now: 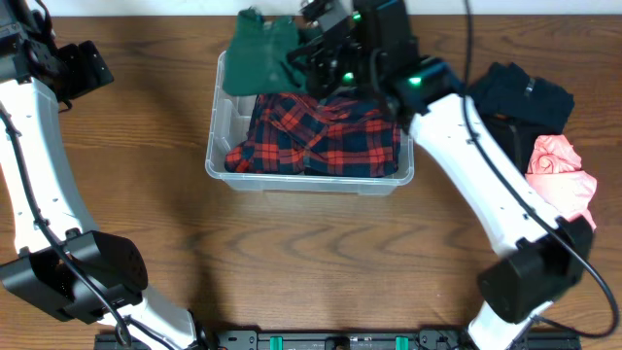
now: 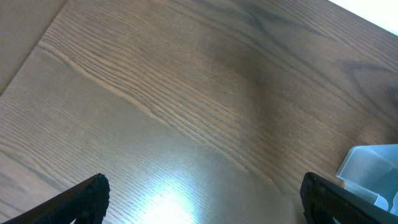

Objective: Pack container
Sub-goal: 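Carry the dark green garment with the right gripper into the bin's back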

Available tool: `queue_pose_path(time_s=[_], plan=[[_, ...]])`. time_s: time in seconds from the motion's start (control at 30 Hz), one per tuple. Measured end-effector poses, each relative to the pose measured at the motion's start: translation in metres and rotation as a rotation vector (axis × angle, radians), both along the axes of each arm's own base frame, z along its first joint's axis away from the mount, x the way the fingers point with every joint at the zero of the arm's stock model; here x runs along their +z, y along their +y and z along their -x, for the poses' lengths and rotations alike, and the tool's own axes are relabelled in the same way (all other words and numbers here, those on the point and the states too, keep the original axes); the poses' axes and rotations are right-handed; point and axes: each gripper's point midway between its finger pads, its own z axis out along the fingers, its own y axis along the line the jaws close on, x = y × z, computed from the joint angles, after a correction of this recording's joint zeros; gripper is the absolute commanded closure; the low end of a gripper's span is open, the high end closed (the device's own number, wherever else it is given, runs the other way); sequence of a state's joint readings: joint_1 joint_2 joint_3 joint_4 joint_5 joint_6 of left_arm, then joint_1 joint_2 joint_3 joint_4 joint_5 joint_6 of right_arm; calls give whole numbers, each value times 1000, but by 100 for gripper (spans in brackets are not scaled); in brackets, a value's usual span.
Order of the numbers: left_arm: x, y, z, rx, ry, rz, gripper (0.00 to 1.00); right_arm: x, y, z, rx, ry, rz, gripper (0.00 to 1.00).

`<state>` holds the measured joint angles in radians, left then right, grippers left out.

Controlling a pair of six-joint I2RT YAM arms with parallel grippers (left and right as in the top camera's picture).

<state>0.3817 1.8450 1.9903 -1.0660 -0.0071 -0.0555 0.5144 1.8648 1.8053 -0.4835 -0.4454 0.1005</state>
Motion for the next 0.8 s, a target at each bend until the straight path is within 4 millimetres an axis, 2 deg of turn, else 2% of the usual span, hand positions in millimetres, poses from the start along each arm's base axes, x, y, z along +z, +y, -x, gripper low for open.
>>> queue_pose_path(time_s=[0.13, 0.27, 0.43, 0.67, 0.8], plan=[[0, 0, 0, 0, 0, 0, 2, -23, 14, -3, 18, 28, 13, 99], [0, 0, 0, 0, 0, 0, 2, -37, 21, -4, 25, 50, 26, 99], [0, 0, 0, 0, 0, 0, 2, -48, 24, -8, 25, 59, 32, 99], [0, 0, 0, 0, 0, 0, 2, -84, 28, -14, 23, 118, 69, 99], [0, 0, 0, 0, 0, 0, 2, -97, 30, -15, 24, 136, 81, 99]])
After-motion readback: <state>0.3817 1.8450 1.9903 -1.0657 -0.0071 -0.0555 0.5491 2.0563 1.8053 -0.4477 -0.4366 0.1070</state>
